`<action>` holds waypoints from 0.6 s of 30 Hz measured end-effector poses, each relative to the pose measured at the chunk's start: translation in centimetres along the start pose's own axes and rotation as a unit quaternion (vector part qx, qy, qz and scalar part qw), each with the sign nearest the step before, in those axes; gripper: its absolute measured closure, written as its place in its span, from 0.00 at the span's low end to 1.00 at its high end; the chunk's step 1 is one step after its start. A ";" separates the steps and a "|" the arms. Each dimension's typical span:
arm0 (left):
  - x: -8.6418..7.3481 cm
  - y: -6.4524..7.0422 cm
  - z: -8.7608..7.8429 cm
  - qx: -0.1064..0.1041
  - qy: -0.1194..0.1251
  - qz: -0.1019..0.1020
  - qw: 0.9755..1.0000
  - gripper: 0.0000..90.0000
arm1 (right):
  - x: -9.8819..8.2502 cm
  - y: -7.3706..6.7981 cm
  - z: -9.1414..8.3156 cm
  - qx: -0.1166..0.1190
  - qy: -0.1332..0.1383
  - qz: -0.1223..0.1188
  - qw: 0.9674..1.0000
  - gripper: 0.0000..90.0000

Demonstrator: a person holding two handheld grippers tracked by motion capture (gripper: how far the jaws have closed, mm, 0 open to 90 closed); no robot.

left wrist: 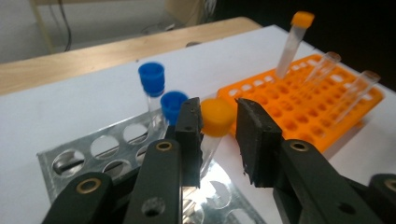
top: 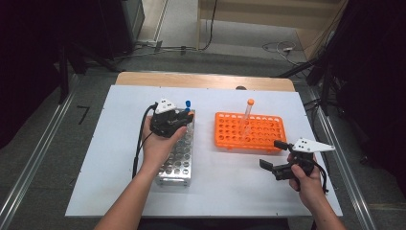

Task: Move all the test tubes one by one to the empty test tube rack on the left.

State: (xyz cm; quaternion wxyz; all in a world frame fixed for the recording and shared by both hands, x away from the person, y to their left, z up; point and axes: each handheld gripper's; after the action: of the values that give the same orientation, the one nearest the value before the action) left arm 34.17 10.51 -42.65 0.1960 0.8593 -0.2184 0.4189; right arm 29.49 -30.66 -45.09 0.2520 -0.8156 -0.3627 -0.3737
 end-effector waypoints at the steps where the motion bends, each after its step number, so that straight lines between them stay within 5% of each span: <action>1: -0.1 -0.1 0.0 0.000 -0.001 -0.001 1.000 0.79 | 0.0 0.0 0.0 -0.001 0.000 0.000 1.000 0.00; 5: -0.1 -0.4 -0.7 -0.011 0.008 -0.007 1.000 0.80 | 0.3 0.1 0.0 -0.001 0.002 -0.002 1.000 0.00; 12: -0.7 -0.9 -3.1 -0.068 0.069 -0.010 0.995 0.39 | 1.7 1.0 0.1 -0.008 0.025 0.012 1.000 0.03; 18: -1.9 -1.7 -4.6 -0.097 0.083 -0.015 0.992 0.09 | 3.3 2.5 0.8 -0.010 0.034 0.030 0.999 0.05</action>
State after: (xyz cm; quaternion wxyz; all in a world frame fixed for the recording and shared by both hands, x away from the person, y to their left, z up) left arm 31.10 14.72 -41.85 0.3022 0.8018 -0.2282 0.4623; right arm 33.32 -30.32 -43.30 0.2667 -0.8158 -0.3252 -0.3970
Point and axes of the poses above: each handheld gripper's, and its own axes: z roughly forward along the jaws, x roughly out of its top, y roughly to its right, and after that the axes turned 9 degrees about -y, right-handed
